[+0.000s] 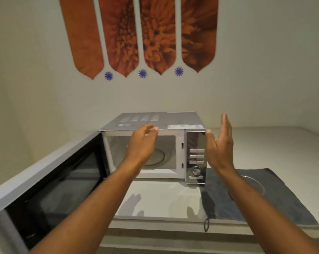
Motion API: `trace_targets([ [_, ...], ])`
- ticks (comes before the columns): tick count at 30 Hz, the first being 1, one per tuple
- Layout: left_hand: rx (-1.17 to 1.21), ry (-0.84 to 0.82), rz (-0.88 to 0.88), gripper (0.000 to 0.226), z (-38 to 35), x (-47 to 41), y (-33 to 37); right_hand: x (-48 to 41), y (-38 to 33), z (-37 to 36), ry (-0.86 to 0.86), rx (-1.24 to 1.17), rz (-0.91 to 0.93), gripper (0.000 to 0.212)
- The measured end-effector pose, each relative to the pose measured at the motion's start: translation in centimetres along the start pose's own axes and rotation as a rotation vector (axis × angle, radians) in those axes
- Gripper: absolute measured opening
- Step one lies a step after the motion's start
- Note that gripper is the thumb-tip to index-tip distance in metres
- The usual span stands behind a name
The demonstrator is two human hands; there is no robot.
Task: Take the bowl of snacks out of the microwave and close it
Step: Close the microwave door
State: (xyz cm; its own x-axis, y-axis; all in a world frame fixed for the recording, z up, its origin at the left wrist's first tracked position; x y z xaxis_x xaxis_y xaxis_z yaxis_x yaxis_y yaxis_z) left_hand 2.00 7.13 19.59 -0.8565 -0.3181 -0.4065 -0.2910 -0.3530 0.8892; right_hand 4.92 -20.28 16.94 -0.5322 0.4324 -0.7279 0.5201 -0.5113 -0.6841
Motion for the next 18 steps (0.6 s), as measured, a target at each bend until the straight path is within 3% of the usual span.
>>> trace_targets([
  [6, -0.161, 0.052, -0.006, 0.065, 8.8, -1.3, 0.9, -0.6, -1.1, -5.7, -0.221, 0.201, 0.089, 0.078],
  [12, -0.393, 0.059, -0.011, 0.076, 15.4, -2.4, -0.1, 0.4, -0.3, -9.3, -0.369, 0.456, 0.219, 0.065],
  [15, -0.529, 0.026, 0.045, 0.058, 18.0, -3.0, -1.3, 0.5, -0.1, -9.8, -0.364, 0.571, 0.275, 0.052],
  [17, -0.630, -0.025, 0.102, 0.019, 19.6, -3.1, -2.6, 0.9, 0.3, -10.1, -0.385, 0.662, 0.318, 0.050],
  [18, -0.660, -0.065, 0.126, 0.022, 20.2, -3.1, -3.3, 1.1, 0.6, -10.2, -0.404, 0.708, 0.338, 0.052],
])
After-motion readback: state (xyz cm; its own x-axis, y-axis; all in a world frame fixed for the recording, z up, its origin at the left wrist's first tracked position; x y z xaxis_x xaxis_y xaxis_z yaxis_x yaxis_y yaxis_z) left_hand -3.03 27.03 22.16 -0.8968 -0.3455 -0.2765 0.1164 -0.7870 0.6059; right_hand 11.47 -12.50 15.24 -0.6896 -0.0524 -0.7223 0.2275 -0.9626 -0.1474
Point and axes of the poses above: each hand's wrist, its own x-axis away from the middle knuckle, its own z-axis out of the back of the hand, y = z × x, the point moved 9 cm from there along -x, towards the middle knuckle, and after that the axes turned 9 degrees about y, right-handed, at the moved point
